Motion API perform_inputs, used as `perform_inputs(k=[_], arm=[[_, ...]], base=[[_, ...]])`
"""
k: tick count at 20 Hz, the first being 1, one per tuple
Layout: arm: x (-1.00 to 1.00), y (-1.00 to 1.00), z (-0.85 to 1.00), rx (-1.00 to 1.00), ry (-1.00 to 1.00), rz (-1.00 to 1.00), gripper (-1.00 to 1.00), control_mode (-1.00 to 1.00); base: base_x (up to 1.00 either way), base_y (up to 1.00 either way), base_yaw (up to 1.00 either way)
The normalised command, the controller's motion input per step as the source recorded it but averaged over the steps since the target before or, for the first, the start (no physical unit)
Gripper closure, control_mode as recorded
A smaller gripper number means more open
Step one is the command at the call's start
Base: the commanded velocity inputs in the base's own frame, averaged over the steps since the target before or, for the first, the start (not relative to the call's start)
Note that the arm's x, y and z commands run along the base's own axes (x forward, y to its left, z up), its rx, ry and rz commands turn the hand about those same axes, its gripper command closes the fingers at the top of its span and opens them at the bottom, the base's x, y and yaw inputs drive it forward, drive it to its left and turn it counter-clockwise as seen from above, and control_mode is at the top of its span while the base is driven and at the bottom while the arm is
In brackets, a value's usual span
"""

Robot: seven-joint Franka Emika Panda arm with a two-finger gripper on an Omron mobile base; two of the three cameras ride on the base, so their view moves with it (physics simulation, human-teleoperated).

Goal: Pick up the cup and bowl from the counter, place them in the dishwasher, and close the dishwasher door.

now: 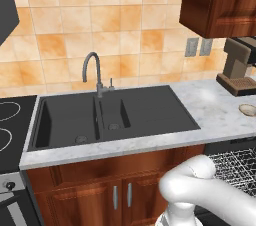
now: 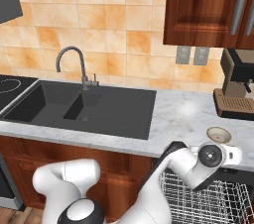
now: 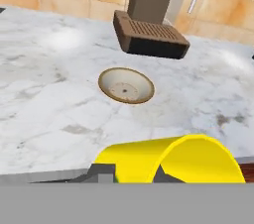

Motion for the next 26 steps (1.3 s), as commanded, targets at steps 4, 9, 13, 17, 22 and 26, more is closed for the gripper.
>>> perform_inputs(k=[4, 9, 13, 17, 22, 26], arm=[[-0.37, 0.0, -0.07, 0.42, -0.06, 0.0, 1.0, -1.0], [-0.25, 0.0, -0.19, 0.32, -0.03, 0.0, 1.0, -1.0], [-0.1, 0.1, -0.27, 0.26, -0.03, 0.0, 1.0, -1.0], [-0.01, 0.28, -0.33, 0.19, -0.03, -0.01, 1.0, -1.0], [0.0, 0.35, -0.44, 0.04, 0.0, -0.02, 1.0, -1.0], [0.0, 0.33, -0.48, 0.0, 0.0, -0.02, 1.0, -1.0]], base=[[0.0, 0.0, 0.0], [0.0, 0.0, 0.0], [0.0, 0.0, 0.0], [0.0, 0.0, 0.0], [0.0, 0.0, 0.0], [0.0, 0.0, 0.0]])
